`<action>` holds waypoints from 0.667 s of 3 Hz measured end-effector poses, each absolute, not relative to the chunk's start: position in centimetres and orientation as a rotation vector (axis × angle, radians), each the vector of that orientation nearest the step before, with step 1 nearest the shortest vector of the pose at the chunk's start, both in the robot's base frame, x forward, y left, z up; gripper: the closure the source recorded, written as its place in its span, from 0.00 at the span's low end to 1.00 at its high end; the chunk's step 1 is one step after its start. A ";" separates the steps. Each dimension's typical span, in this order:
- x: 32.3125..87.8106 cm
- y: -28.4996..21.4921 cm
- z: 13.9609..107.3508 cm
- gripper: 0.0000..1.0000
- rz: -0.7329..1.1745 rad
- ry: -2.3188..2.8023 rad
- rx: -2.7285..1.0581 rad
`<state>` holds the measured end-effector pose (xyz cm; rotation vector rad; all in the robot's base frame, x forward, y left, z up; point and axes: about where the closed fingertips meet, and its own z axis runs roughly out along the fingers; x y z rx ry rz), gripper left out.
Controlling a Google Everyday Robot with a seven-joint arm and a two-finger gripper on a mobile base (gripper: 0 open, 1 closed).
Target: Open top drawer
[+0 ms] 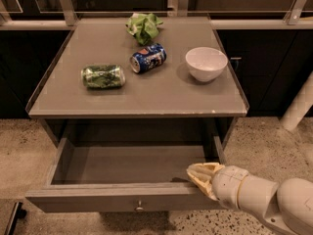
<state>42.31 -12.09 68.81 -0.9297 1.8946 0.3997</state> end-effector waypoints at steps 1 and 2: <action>42.3 -12.1 68.8 0.13 0.400 1.895 -0.930; 42.3 -12.1 68.8 0.00 0.400 1.895 -0.930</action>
Offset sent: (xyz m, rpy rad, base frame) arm 0.0000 0.0000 0.0000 0.0000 0.0000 0.0001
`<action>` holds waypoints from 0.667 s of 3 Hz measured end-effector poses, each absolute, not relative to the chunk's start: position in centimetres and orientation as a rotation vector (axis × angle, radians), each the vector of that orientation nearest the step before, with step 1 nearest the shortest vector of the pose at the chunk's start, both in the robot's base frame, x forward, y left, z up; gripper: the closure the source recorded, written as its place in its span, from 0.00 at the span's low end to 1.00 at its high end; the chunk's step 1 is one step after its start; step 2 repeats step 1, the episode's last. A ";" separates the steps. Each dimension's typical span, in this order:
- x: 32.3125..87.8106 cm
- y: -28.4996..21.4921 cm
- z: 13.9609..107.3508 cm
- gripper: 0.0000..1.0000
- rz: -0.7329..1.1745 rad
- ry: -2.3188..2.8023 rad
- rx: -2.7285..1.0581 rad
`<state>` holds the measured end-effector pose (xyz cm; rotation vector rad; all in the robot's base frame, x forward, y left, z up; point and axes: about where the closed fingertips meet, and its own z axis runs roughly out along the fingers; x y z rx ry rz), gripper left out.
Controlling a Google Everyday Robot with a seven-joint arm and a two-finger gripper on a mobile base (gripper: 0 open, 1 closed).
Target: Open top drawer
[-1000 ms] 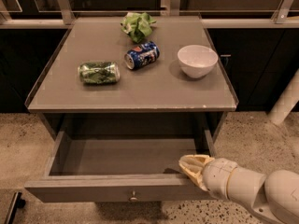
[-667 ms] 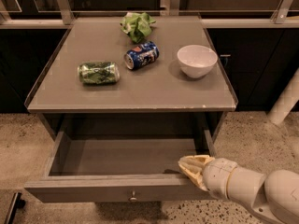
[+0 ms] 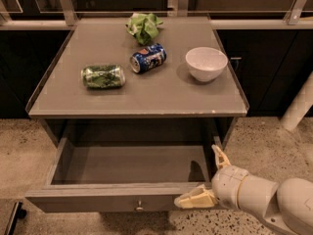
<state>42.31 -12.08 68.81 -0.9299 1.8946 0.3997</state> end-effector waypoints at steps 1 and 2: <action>42.3 -12.1 68.8 0.00 0.400 1.895 -0.930; 42.3 -12.1 68.8 0.00 0.400 1.895 -0.930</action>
Offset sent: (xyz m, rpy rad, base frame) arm 0.0000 0.0000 0.0000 0.0000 0.0000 0.0000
